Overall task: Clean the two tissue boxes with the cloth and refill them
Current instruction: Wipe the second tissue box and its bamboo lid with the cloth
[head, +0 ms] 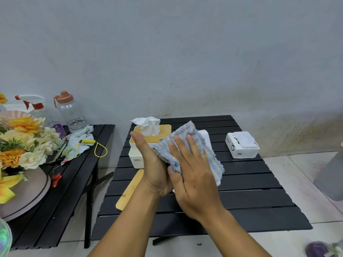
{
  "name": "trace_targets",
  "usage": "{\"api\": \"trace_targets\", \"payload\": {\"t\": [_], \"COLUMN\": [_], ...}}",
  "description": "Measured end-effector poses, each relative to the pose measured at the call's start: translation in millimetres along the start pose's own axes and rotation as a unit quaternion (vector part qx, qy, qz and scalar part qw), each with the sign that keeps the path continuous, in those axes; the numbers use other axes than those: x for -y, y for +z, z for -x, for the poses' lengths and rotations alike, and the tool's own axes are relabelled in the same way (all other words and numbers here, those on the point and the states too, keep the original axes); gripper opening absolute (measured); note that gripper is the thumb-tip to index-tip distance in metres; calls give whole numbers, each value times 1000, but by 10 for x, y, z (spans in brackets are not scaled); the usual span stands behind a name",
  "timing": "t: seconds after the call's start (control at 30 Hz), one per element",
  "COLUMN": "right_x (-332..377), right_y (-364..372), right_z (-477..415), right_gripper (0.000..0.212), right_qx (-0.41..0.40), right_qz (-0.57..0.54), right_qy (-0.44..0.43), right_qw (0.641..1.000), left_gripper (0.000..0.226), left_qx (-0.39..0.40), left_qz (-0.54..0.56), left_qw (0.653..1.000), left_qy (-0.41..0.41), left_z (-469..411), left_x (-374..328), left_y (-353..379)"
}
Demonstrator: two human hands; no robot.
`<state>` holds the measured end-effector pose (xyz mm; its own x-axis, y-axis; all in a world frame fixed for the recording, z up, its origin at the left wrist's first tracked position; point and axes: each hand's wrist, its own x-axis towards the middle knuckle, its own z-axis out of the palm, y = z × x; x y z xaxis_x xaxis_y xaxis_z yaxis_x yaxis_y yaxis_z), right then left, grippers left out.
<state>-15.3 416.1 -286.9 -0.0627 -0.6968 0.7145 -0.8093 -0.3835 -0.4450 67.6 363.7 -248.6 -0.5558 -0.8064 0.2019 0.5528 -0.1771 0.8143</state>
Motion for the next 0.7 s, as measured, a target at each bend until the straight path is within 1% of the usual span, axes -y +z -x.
{"api": "trace_targets", "payload": {"t": [0.07, 0.13, 0.17, 0.2, 0.23, 0.3, 0.33, 0.37, 0.4, 0.47, 0.53, 0.57, 0.63, 0.67, 0.7], "right_x": [-36, -52, -64, -84, -116, -199, -236, -256, -241, -153, -61, -32, -28, -48, -79], "right_y": [-28, -29, -21, -14, -13, -34, -47, -53, -55, -31, 5, 15, 10, 2, 1], "right_z": [-43, -115, -137, -156, -168, -189, -201, -200, -185, -136, -77, -58, -71, -93, -122], "right_gripper": [50, 49, 49, 49, 50, 51, 52, 53, 55, 57, 56, 56, 55, 54, 53], "right_qx": [-4, -24, -34, -44, -56, -78, -83, -86, -85, -60, -24, -7, 12, 7, -10], "right_qz": [19, 44, 55, 67, 71, 19, -24, -51, -58, -29, 10, 16, 25, 32, 33], "right_qy": [-6, 16, 32, 50, 72, 149, 188, 207, 200, 135, 57, 28, -4, -8, 7], "right_qw": [1000, 999, 997, 996, 993, 986, 978, 973, 974, 989, 998, 999, 1000, 999, 999], "left_gripper": [118, 121, 125, 125, 117, 92, 96, 106, 110, 107, 94, 96, 106, 113, 122], "left_qx": [-9, -59, -83, -115, -143, -212, -239, -249, -254, -241, -176, -141, -111, -122, -126], "left_qz": [26, 28, 13, -44, -90, -150, -177, -194, -198, -190, -154, -130, -85, -89, -117], "left_qw": [1000, 998, 996, 992, 985, 965, 954, 949, 947, 952, 972, 981, 990, 988, 985], "left_qy": [9, 18, 23, 33, 35, 27, 29, 27, 19, 21, 13, 10, 14, 18, 26], "left_z": [11, 10, -5, -12, -29, -36, -60, -79, -85, -77, -44, -34, -18, -28, -33], "left_x": [10, 41, 67, 85, 102, 97, 101, 99, 98, 54, 3, -18, -27, -17, 16], "left_y": [72, 141, 170, 193, 198, 155, 129, 96, 73, 80, 85, 90, 72, 47, 17]}}
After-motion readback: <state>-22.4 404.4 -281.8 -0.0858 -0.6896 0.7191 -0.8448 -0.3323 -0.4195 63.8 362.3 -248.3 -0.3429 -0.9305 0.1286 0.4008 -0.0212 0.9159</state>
